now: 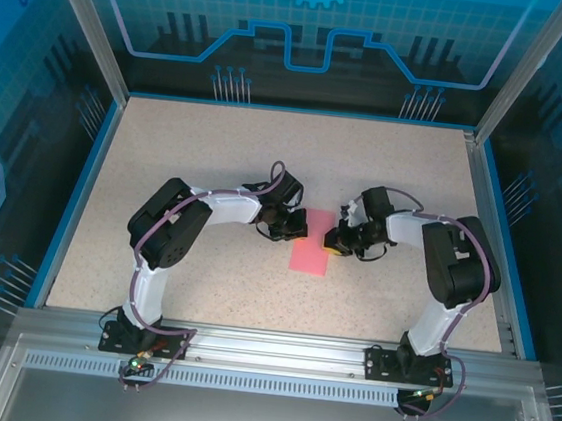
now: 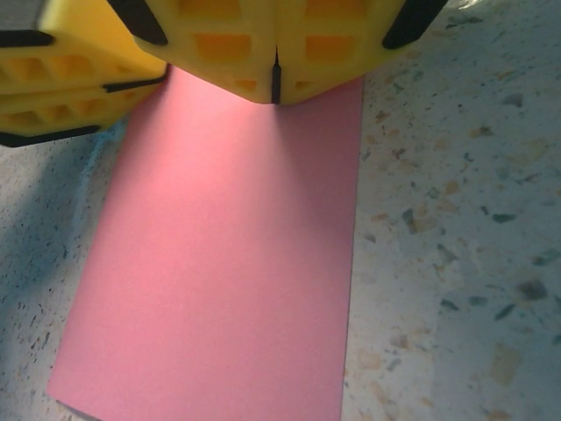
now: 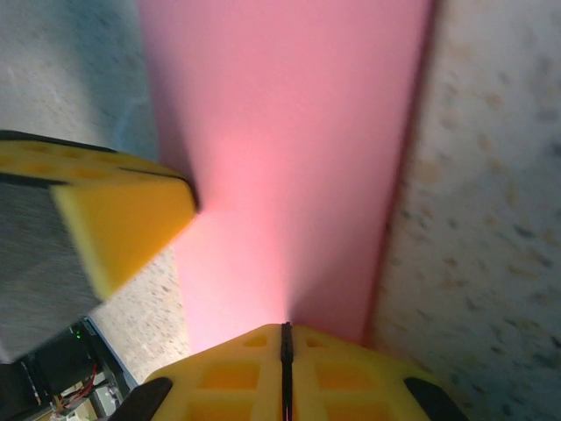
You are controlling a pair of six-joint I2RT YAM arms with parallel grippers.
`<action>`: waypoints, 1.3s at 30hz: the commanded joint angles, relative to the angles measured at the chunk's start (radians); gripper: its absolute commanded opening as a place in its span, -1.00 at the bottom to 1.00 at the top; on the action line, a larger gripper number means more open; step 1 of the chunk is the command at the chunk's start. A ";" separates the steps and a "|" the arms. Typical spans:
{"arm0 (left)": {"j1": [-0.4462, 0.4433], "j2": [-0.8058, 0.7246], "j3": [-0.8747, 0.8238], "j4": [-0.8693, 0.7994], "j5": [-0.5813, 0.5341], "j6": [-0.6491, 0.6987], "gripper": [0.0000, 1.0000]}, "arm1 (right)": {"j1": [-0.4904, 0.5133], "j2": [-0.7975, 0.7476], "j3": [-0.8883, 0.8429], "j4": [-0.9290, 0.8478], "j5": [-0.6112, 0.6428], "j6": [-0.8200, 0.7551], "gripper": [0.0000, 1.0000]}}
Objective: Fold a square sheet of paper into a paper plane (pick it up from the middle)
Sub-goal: Fold the square sheet of paper in half at the center of the table.
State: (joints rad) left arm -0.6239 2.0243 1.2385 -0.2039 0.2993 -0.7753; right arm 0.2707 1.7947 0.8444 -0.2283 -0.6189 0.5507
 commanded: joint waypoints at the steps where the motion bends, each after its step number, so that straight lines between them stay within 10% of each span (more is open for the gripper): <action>1: -0.006 0.011 -0.024 -0.124 -0.049 0.027 -1.00 | 0.015 0.017 -0.017 0.016 -0.002 0.006 -0.82; 39: -0.006 -0.022 -0.016 -0.142 -0.043 0.033 -1.00 | 0.144 -0.142 -0.228 0.063 0.056 0.068 -0.81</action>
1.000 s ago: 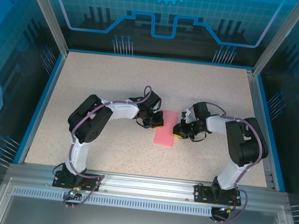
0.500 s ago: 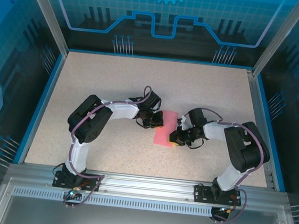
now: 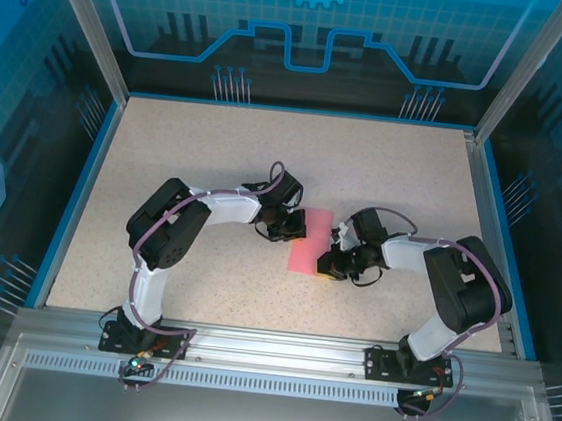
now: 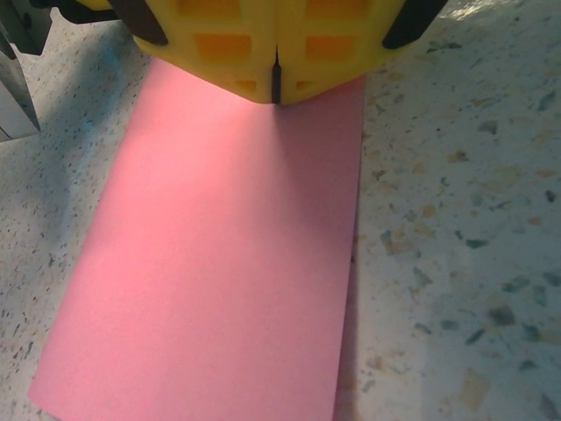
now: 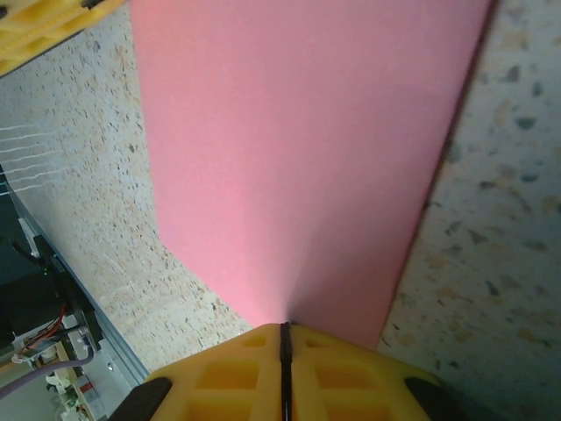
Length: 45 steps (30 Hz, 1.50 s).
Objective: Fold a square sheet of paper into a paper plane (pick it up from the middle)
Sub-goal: Fold the square sheet of paper in half at the center of the table, then rotate the paper at the center of the table.
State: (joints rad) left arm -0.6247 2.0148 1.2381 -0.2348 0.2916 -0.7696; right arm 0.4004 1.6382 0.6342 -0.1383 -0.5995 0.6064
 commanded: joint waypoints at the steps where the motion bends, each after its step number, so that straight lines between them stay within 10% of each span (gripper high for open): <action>1: -0.006 -0.018 -0.017 -0.113 -0.035 0.027 -1.00 | 0.014 0.003 -0.007 -0.037 0.030 0.010 -0.80; 15: -0.002 -0.246 -0.058 -0.144 -0.121 0.028 -0.79 | 0.046 0.004 0.240 -0.260 0.298 -0.027 -0.67; 36: 0.105 -0.429 -0.275 -0.094 -0.150 -0.017 -0.52 | 0.234 0.241 0.471 -0.258 0.244 -0.016 -0.64; 45: 0.103 -0.353 -0.256 -0.057 -0.063 0.003 -0.32 | 0.118 0.087 0.351 -0.250 0.333 0.055 -0.45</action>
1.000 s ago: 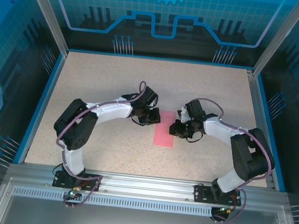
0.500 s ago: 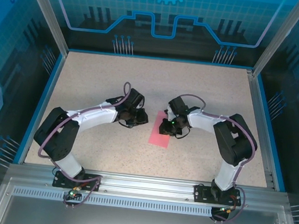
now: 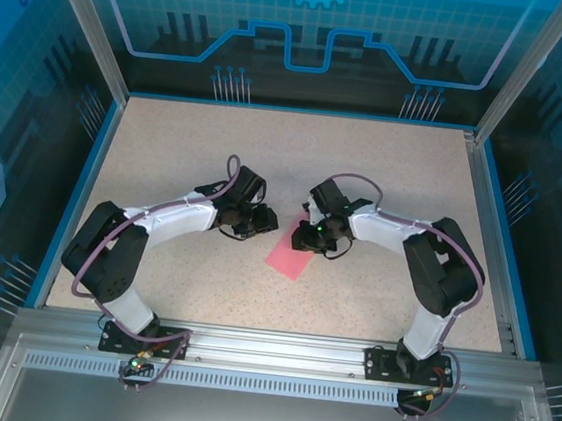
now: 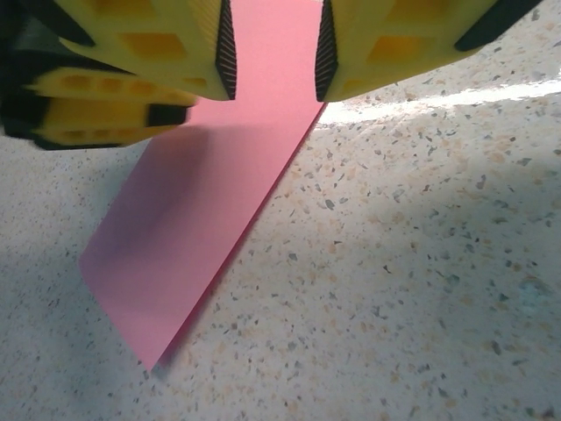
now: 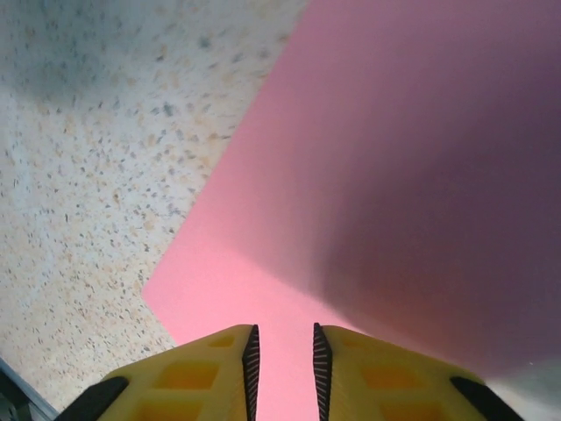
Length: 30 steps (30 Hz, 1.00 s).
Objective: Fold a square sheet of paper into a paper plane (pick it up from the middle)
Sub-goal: Rotate the paper at the center of the table.
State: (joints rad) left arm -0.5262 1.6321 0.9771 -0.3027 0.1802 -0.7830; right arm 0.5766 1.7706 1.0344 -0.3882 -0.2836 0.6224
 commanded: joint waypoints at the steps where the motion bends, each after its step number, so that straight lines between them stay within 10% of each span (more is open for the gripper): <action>1: 0.005 0.036 0.002 0.014 0.058 0.015 -0.31 | -0.082 -0.050 -0.065 0.022 -0.004 0.044 -0.41; 30: -0.014 0.100 -0.011 0.050 0.106 0.005 -0.11 | -0.182 0.126 0.116 0.019 -0.151 -0.101 -0.36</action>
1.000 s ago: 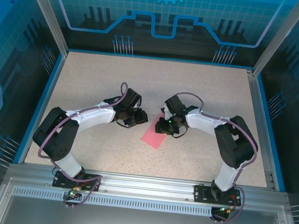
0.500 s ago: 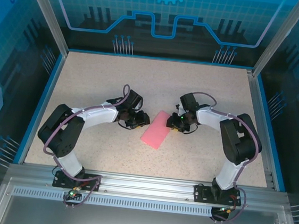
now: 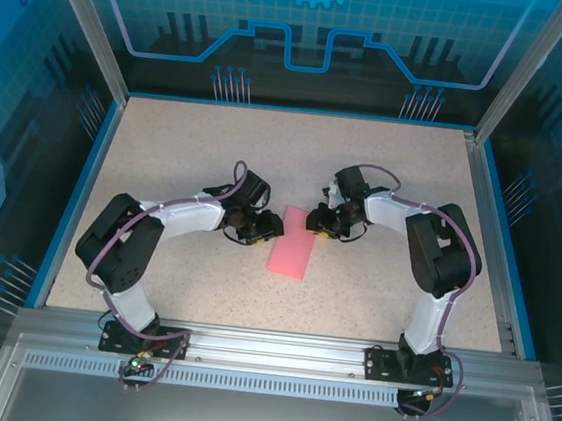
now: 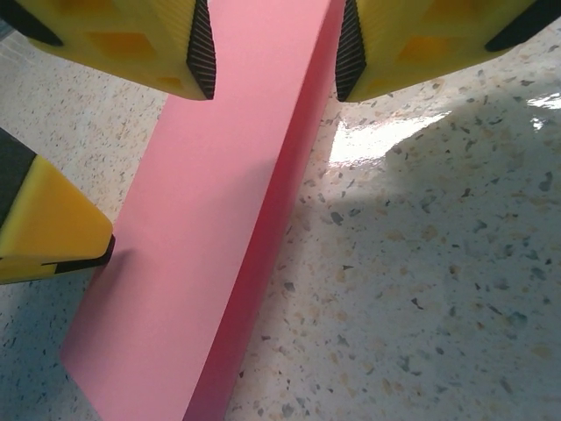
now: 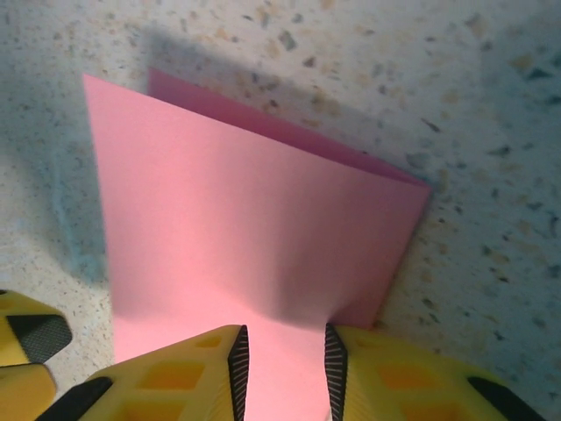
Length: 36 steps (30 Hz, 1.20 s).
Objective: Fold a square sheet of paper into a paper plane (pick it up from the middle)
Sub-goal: Rotate the paper at the center of the table, then fold the triangle a second time at the center of the table.
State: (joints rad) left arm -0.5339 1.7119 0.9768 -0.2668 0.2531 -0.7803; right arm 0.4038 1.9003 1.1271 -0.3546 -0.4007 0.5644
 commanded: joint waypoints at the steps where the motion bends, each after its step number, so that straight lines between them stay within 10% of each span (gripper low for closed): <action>1: -0.006 0.024 -0.012 0.015 0.035 0.002 -0.09 | -0.010 -0.017 0.017 -0.013 -0.033 -0.044 -0.34; 36: -0.008 0.105 0.028 0.087 0.146 -0.004 -0.10 | 0.006 -0.102 -0.187 0.132 -0.093 0.052 -0.39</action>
State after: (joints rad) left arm -0.5346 1.8061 0.9794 -0.1947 0.3611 -0.7811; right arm 0.4049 1.7920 0.9569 -0.2424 -0.4580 0.6067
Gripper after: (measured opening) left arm 0.452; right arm 0.304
